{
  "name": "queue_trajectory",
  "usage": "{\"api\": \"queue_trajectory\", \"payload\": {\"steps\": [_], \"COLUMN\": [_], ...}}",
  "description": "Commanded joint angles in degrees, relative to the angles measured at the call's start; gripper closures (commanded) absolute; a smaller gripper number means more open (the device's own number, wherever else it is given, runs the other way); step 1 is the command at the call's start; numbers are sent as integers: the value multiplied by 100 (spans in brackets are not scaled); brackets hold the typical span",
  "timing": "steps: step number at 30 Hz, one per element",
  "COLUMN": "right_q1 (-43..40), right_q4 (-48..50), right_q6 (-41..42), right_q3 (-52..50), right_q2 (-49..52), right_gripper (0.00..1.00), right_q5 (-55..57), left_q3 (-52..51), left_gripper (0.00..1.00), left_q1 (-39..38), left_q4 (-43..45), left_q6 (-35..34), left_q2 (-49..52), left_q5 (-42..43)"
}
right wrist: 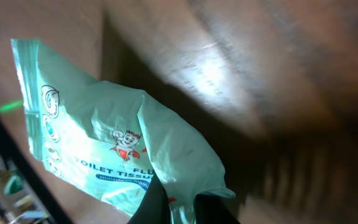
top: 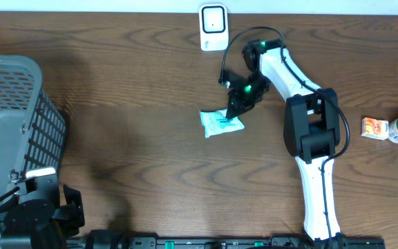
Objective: Scan the item barcode
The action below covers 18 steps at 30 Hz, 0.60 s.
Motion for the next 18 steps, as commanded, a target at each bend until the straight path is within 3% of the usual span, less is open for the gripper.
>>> {"api": "queue_trajectory", "payload": {"steps": [1, 6, 8, 12, 18], "right_q1": [79, -42, -46, 127, 579], "right_q4": [-197, -1250, -1261, -1036, -1537], "right_q6": [-94, 24, 684, 3053, 4513], "right_q3": [-140, 822, 1139, 1342, 1325], "right_q2": [496, 96, -122, -688, -855], "right_gripper": [98, 99, 99, 99, 98], "right_q5": [260, -4, 990, 4819, 7195], "left_q3": [35, 35, 35, 35, 35], "left_gripper": [17, 17, 17, 16, 17], "left_q1": [-2, -2, -2, -2, -2], "left_q4": [0, 0, 0, 0, 0], "left_q6": [72, 72, 72, 72, 72], "left_q2": [-20, -20, -20, -20, -20], "left_q5": [-94, -94, -94, -94, -94]}}
